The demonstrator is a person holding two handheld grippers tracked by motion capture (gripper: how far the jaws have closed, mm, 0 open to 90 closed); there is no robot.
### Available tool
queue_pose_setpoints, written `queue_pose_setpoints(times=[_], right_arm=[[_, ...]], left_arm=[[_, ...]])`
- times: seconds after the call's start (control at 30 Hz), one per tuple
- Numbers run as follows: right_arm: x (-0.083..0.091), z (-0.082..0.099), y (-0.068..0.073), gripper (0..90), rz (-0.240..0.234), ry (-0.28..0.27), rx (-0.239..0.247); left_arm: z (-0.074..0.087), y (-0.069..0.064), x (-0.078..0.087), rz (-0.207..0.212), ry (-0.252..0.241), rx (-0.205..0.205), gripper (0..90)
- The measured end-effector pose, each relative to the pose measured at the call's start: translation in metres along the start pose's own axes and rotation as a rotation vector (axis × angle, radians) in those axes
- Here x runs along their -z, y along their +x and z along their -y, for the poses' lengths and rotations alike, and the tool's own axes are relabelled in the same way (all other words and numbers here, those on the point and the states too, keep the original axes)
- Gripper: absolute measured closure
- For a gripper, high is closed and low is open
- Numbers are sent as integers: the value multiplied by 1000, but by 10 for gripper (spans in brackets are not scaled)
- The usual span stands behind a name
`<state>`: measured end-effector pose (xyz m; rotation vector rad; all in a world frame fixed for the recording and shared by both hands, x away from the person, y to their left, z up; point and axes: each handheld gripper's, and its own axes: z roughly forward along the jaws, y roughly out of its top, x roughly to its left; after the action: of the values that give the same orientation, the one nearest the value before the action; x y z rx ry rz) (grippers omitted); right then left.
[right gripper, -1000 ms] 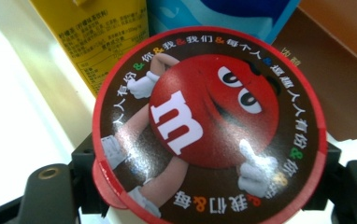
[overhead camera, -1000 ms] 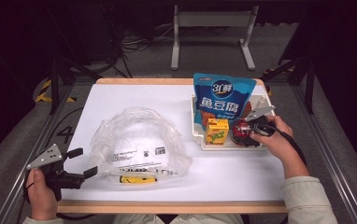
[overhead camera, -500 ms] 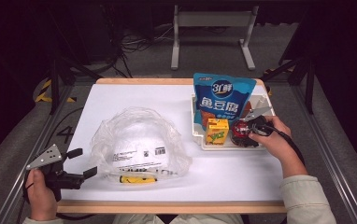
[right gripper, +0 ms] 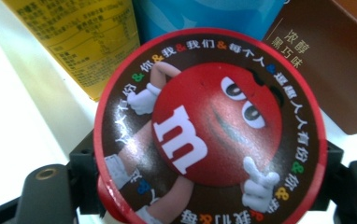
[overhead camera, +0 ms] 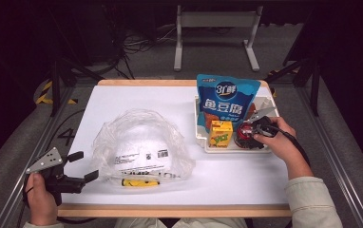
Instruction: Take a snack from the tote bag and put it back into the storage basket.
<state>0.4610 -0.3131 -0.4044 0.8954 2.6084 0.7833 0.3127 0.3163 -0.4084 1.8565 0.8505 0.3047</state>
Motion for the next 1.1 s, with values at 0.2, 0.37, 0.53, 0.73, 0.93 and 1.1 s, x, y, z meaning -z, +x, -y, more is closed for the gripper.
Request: queue_pose_setpoints(times=[0.2, 0.37, 0.53, 0.73, 0.93, 1.1], right_arm=[[3, -2, -1, 214, 6, -8, 18], [8, -3, 0, 188, 15, -34, 10], [16, -3, 3, 171, 18, -64, 9], [35, -7, 8, 170, 52, -101, 24], [52, -10, 16, 170, 63, -151, 17], [64, -12, 26, 170, 52, -193, -8]], left_arm=[[0, 0, 0, 1, 0, 3, 22], [0, 0, -1, 3, -2, 3, 22], [-1, 0, -2, 3, 2, -2, 22], [-1, 0, -2, 4, 2, -1, 22], [-1, -1, -1, 4, 5, -7, 22], [-1, -2, -1, 3, 5, -9, 22]])
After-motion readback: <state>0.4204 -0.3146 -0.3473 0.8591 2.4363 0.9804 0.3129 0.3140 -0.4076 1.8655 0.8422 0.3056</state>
